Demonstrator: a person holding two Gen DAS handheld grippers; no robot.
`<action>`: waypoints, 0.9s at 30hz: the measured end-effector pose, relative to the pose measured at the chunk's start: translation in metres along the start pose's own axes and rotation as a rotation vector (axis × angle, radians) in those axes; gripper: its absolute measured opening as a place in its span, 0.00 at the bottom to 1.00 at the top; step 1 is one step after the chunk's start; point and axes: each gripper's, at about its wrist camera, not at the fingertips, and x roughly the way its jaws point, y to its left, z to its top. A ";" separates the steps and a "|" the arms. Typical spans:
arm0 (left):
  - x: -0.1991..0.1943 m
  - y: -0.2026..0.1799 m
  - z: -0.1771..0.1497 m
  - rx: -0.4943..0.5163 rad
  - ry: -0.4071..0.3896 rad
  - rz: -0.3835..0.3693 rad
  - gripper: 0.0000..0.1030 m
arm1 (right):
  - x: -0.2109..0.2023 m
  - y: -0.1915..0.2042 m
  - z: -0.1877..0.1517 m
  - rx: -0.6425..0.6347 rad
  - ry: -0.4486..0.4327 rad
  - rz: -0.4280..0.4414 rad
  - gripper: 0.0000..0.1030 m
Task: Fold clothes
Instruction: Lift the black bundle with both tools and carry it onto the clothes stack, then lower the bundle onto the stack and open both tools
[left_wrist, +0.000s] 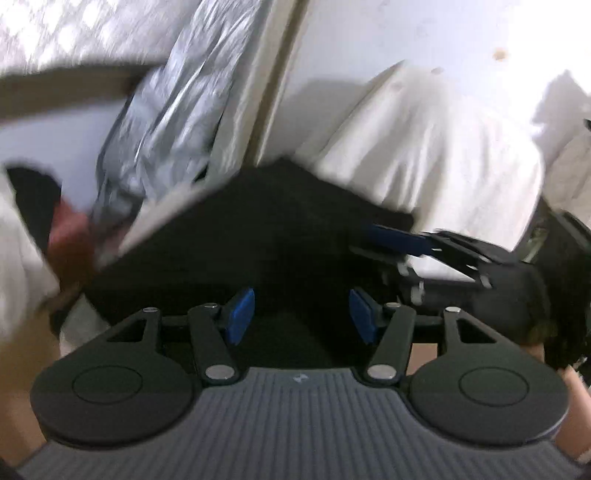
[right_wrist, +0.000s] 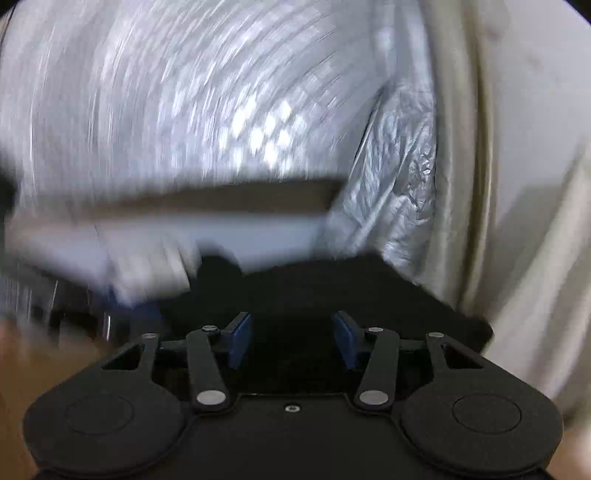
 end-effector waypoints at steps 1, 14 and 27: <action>0.009 0.007 -0.003 -0.020 0.021 0.016 0.55 | 0.005 0.005 -0.008 -0.063 0.036 -0.033 0.53; 0.035 0.034 -0.019 -0.081 0.049 0.073 0.48 | 0.039 -0.008 -0.055 0.110 -0.043 -0.016 0.54; -0.002 0.009 -0.015 -0.094 0.087 0.187 0.62 | 0.044 0.028 -0.025 0.167 -0.001 -0.135 0.63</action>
